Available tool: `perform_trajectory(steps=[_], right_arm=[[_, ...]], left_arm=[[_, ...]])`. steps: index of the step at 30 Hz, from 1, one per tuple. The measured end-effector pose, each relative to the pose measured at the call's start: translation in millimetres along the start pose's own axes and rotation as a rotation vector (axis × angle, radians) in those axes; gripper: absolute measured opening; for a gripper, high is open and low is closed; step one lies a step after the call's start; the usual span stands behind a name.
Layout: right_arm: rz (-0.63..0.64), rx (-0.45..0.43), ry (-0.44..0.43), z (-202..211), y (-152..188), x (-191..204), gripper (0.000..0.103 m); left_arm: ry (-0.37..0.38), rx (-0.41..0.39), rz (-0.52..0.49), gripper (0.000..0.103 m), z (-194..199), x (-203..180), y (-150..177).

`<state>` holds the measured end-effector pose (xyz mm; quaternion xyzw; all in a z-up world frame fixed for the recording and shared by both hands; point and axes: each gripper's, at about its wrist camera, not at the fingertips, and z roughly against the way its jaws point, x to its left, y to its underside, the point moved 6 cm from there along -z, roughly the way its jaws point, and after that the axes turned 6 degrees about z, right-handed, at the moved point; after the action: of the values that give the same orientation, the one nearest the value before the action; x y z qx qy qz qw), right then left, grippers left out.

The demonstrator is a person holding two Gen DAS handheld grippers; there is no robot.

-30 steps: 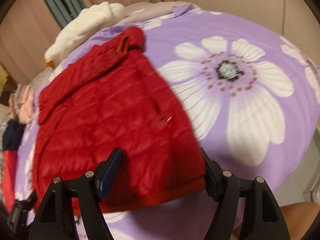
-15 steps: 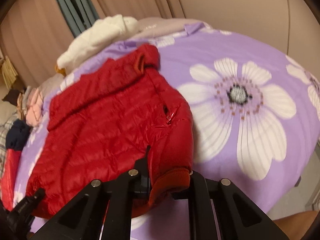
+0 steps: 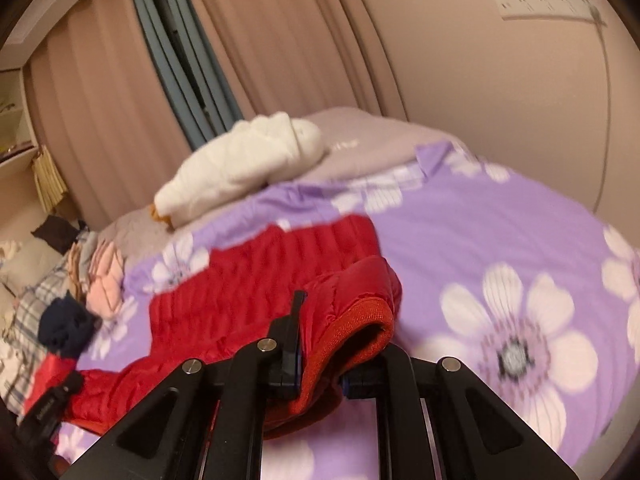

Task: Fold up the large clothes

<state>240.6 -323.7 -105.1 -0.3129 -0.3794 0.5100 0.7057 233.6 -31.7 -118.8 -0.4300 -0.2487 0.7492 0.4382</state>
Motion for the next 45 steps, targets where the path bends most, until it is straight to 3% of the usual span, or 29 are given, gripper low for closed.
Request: perform_trajectory(steps=[3, 10, 13, 14, 15, 17, 18, 19, 22, 24, 27, 28, 30, 32, 33, 36, 40, 45], right_arm=[[0.006, -0.068, -0.001, -22.0, -32.7, 13.6, 0.014], [0.086, -0.066, 0.044, -107.0, -90.0, 39.6, 0.014], [0.111, -0.044, 0.074, -145.2, -101.2, 46.1, 0.016], [0.116, -0.025, 0.07, -156.3, -102.9, 47.7, 0.028], [0.118, -0.003, 0.073, -165.4, -103.8, 48.4, 0.052], [0.094, -0.008, 0.066, -180.1, -106.6, 48.4, 0.086], [0.079, -0.043, 0.06, -180.5, -107.4, 47.9, 0.094], [0.07, -0.079, 0.072, -180.7, -107.5, 47.3, 0.095], [0.087, -0.089, 0.104, -189.4, -104.6, 49.7, 0.095], [0.099, -0.075, 0.1, -199.3, -101.5, 52.4, 0.095], [0.075, -0.054, 0.127, -222.3, -97.3, 50.2, 0.094], [0.068, -0.039, 0.122, -231.9, -93.9, 49.4, 0.085], [0.087, 0.012, 0.138, -252.6, -84.8, 46.9, 0.051], [0.143, 0.084, 0.208, -280.6, -67.4, 41.8, 0.032], [0.157, 0.119, 0.226, -294.8, -53.4, 36.4, 0.03], [0.125, 0.108, 0.201, -309.3, -36.1, 27.2, 0.03], [0.208, 0.117, 0.289, -321.2, -32.0, 38.1, 0.03], [0.185, 0.125, 0.269, -323.5, -29.9, 35.5, 0.03]], left_arm=[[-0.018, -0.038, -0.021, 0.019, -23.6, -16.5, -28.6], [-0.063, -0.026, -0.002, 0.021, -119.4, -35.5, -78.7], [-0.125, 0.014, -0.006, 0.035, -162.7, -36.6, -90.3], [-0.134, 0.033, 0.004, 0.041, -172.9, -36.0, -92.8], [-0.125, 0.055, 0.033, 0.052, -183.8, -33.9, -95.6], [-0.084, 0.047, 0.097, 0.065, -193.6, -30.3, -101.3], [-0.077, 0.026, 0.114, 0.071, -195.5, -28.7, -104.5], [-0.095, -0.017, 0.121, 0.078, -196.2, -26.5, -109.1], [-0.122, -0.111, 0.09, 0.083, -199.2, -27.8, -115.2], [-0.114, -0.109, 0.043, 0.083, -211.4, -30.3, -111.6], [-0.16, -0.059, 0.019, 0.079, -239.6, -27.6, -94.9], [-0.18, -0.037, 0.015, 0.072, -253.7, -25.4, -85.3], [-0.215, 0.006, -0.015, 0.065, -277.1, -23.0, -66.6], [-0.311, 0.089, -0.058, 0.065, -306.0, -10.8, -39.5], [-0.315, 0.094, -0.052, 0.067, -314.7, -5.4, -30.1], [-0.305, 0.049, -0.034, 0.068, -320.6, -3.0, -25.0], [-0.32, 0.077, -0.044, 0.072, -336.4, -2.6, -21.4], [-0.313, 0.086, -0.036, 0.072, -340.8, -2.8, -19.1]])
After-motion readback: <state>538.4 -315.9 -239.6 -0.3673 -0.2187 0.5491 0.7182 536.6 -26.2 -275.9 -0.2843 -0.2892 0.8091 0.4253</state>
